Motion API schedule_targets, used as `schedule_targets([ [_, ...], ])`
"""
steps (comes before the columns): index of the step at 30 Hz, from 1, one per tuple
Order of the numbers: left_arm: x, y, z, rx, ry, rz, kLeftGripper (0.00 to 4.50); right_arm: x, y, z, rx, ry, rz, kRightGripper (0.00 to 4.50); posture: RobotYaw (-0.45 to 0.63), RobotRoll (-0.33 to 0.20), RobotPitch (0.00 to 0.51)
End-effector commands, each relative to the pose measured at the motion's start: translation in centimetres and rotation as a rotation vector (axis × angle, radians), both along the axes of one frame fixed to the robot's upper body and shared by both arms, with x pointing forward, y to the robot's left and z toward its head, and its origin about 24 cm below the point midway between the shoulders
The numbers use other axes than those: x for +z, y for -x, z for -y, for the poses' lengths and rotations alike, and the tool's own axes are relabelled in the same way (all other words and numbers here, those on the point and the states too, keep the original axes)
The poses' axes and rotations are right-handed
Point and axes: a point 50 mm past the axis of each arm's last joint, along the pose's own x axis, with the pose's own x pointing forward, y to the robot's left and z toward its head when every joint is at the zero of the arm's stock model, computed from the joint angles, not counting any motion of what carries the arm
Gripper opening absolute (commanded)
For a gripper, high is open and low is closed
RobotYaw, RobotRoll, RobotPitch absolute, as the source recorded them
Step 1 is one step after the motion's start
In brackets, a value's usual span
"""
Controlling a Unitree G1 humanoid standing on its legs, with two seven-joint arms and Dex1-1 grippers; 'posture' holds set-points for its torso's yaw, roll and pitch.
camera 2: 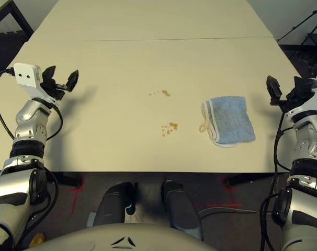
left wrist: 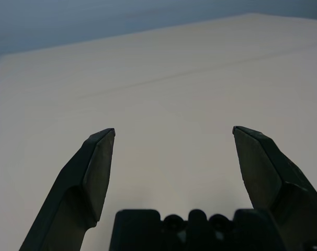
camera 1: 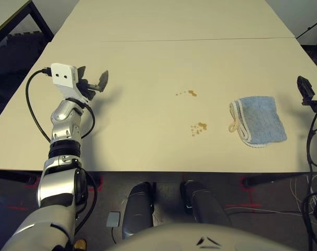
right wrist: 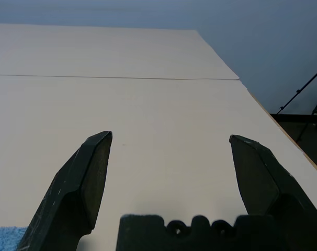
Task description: Wipe the water off the table with a rag.
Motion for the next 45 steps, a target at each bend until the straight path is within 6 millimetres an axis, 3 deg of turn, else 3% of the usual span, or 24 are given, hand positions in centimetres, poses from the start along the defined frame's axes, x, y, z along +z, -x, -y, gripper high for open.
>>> schedule_targets([
  [1,0.0,1.3,0.6,-0.238,-0.023,-0.074,4.50,-0.4,-0.2,-0.2,0.015,-0.003,-0.027,4.47,-0.18,0.000,0.143],
  [11,1.0,2.3,2.2,-0.509,-0.066,-0.138,4.50,-0.2,0.2,0.2,0.040,-0.023,-0.053,4.47,-0.19,0.000,0.120],
  [17,1.5,2.1,2.5,-0.535,-0.090,-0.134,4.50,1.4,0.8,-0.6,0.259,-0.080,-0.187,4.47,-0.20,0.000,0.123],
  [22,1.4,1.9,2.5,-0.525,-0.098,-0.133,4.50,1.8,2.4,-2.3,0.513,-0.092,-0.461,4.47,-0.20,0.000,0.125],
  [30,1.5,2.0,2.6,-0.520,-0.102,-0.123,4.50,-0.3,2.9,-3.5,0.578,-0.120,-0.664,4.47,-0.18,0.000,0.125],
  [39,1.6,2.3,2.3,-0.504,-0.116,-0.118,4.50,-1.8,1.9,-2.8,0.495,-0.099,-0.695,4.47,-0.15,0.000,0.121],
  [45,1.6,2.5,2.3,-0.496,-0.118,-0.117,4.50,-3.5,1.5,-3.9,0.532,-0.092,-0.756,4.47,-0.14,0.000,0.118],
])
